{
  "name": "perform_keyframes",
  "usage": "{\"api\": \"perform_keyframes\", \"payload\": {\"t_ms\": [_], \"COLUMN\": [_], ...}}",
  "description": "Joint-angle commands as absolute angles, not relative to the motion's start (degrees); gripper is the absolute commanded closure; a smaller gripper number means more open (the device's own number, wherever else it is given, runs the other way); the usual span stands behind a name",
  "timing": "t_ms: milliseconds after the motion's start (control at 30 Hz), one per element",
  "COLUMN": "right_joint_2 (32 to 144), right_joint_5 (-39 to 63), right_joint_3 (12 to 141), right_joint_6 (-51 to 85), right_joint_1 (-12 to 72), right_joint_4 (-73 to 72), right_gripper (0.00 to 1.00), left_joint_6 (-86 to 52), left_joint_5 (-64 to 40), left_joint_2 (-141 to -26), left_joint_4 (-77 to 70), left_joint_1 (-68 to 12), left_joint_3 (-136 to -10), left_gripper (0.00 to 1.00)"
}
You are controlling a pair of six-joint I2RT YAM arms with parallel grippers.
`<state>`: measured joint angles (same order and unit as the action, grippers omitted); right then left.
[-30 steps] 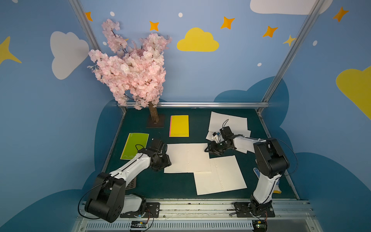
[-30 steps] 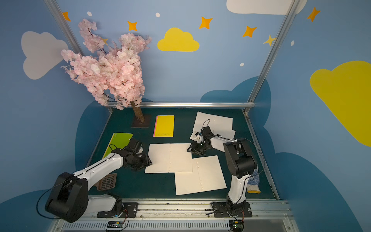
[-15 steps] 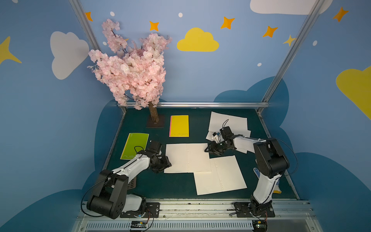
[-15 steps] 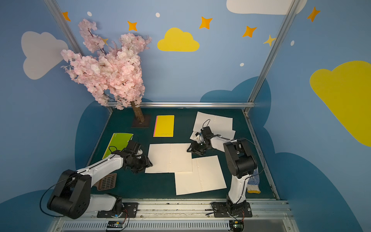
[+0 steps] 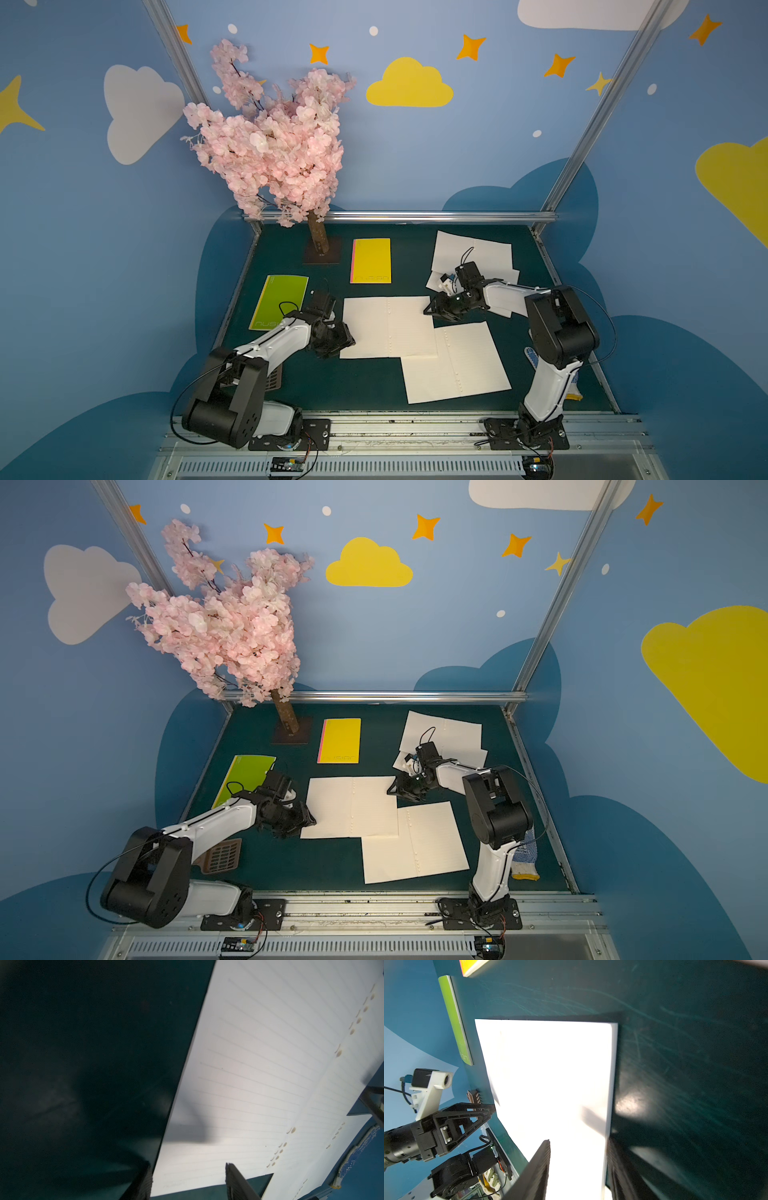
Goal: Close the notebook
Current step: Close the notebook at the center of the board.
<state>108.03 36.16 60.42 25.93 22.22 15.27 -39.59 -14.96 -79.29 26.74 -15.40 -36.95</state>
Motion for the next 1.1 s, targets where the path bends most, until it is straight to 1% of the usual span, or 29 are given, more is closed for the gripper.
{"api": "perform_keyframes", "payload": {"t_ms": [0,500,567,667,867,933,1067], "right_joint_2": [109.16,108.55,108.37,108.28,108.54,108.63,108.68], "right_joint_5": [35.12,34.72,34.62,34.37,34.62,34.57,34.63], "right_joint_3": [58.8,58.97,59.02,59.06,59.24,59.24,59.16], "right_joint_6": [25.75,25.67,25.66,25.58,25.66,25.58,25.75], "right_joint_1": [22.76,22.93,22.9,22.94,23.11,23.18,23.13], "right_joint_4": [15.01,16.08,16.25,16.43,16.28,16.35,16.25], "right_gripper": [0.53,0.53,0.53,0.53,0.53,0.53,0.53], "left_joint_6": [-38.0,-36.15,-35.89,-35.51,-34.47,-33.64,-33.03], "left_joint_5": [-14.57,-13.8,-11.25,-11.16,-13.0,-16.94,-20.47], "left_joint_2": [-79.88,-79.02,-78.76,-78.05,-79.31,-80.55,-83.05], "left_joint_4": [27.35,28.39,29.32,29.39,28.13,26.97,24.56], "left_joint_1": [-15.2,-15.11,-15.12,-14.93,-14.87,-14.91,-14.94], "left_joint_3": [-36.74,-36.29,-36.54,-36.47,-36.3,-36.2,-35.78], "left_gripper": [0.42,0.42,0.43,0.42,0.42,0.42,0.44]}}
